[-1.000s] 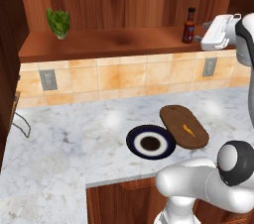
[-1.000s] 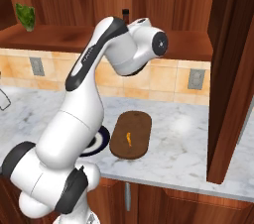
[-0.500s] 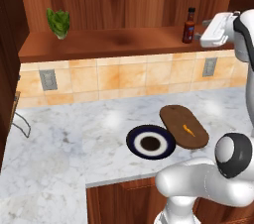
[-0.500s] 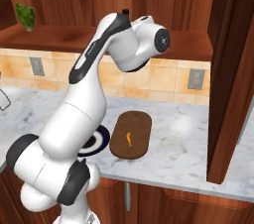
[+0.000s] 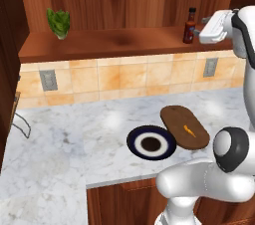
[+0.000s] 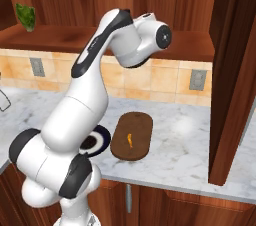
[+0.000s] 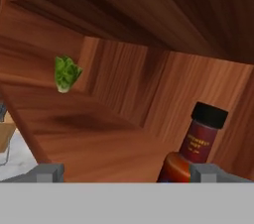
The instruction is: Pick the shrimp from the plate and place it on the cutting board. Then pick the condiment bottle from the cabinet and place it next to the cutting board.
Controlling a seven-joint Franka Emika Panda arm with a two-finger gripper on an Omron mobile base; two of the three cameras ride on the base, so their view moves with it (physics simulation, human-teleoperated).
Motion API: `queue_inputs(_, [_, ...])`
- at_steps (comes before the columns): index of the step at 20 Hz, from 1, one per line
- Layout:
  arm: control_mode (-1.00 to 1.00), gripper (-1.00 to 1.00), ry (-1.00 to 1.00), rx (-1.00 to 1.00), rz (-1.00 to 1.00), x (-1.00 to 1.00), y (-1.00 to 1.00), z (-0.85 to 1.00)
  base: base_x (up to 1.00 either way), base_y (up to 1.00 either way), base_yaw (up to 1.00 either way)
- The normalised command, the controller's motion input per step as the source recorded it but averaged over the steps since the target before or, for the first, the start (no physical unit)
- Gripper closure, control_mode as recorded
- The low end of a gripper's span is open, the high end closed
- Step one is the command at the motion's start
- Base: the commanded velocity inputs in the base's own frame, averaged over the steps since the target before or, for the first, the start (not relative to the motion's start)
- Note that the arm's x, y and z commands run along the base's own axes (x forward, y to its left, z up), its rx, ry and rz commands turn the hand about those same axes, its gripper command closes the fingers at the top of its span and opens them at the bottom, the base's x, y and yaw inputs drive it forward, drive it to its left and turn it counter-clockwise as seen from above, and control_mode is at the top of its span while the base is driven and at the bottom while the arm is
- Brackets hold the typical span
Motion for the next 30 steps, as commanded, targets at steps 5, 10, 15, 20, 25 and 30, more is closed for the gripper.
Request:
queue_inputs(5, [-1.0,-1.0,0.0,0.02,0.0,0.13,-0.07,0.07,0.0,0.0,0.0])
queue_inputs(10, [-1.0,-1.0,0.0,0.02,0.0,0.11,-0.07,0.06,0.0,0.0,0.0])
queue_inputs(15, [-1.0,-1.0,0.0,0.02,0.0,0.1,-0.03,0.03,0.0,0.0,0.0])
queue_inputs(20, [-1.0,-1.0,0.03,0.02,0.0,0.04,0.0,0.01,0.0,0.0,0.0])
queue_inputs(25, [-1.0,-1.0,0.03,0.02,0.0,0.05,0.0,0.0,0.0,0.0,0.0])
queue_inputs(30, [-1.0,-1.0,0.02,0.03,0.0,0.07,0.0,0.02,0.0,0.0,0.0])
